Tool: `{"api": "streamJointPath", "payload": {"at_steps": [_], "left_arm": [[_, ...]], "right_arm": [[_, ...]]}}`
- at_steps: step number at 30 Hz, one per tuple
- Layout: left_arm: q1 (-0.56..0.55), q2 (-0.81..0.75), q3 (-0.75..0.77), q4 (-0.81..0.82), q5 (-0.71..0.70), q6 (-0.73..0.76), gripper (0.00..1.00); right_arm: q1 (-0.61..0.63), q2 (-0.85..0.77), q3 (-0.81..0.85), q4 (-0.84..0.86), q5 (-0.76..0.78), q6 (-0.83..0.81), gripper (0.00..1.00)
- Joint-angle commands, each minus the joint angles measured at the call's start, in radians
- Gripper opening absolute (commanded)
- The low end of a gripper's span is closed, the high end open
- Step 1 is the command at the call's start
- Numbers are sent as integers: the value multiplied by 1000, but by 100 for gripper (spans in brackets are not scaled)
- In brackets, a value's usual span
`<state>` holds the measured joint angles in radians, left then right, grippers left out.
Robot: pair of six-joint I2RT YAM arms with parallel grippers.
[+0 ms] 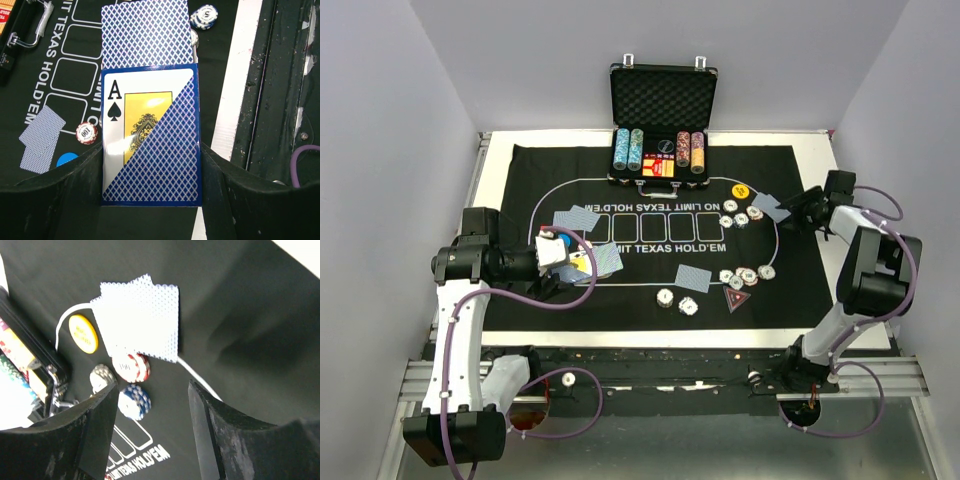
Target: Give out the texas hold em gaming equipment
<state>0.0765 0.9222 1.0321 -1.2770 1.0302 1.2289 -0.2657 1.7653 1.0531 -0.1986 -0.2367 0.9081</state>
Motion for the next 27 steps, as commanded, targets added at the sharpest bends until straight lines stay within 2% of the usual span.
{"api": "streamJointPath", "payload": {"at_steps": [1,5,8,10,14,18,27], "left_arm": [[-4,-17,11,-4,47,15,47],[-6,-8,14,-4,53,15,47],[-4,-5,16,-4,51,17,47],[-6,-3,13,-2,51,21,47],[-6,3,14,-4,48,27,47],[-14,12,16,-4,45,27,47],[-20,15,16,8,37,7,47]], "right_arm": [[29,-185,-51,-113,85,-29,68],[129,-412,-134,-93,63,-37,73],[329,-530,-125,-94,73,-61,79],[472,-553,-98,-111,60,-74,82],[727,-529,-41,-101,7,-72,88],[911,-455,39,-52,-33,-75,90],[1100,-262,148,60,-133,-68,94]]}}
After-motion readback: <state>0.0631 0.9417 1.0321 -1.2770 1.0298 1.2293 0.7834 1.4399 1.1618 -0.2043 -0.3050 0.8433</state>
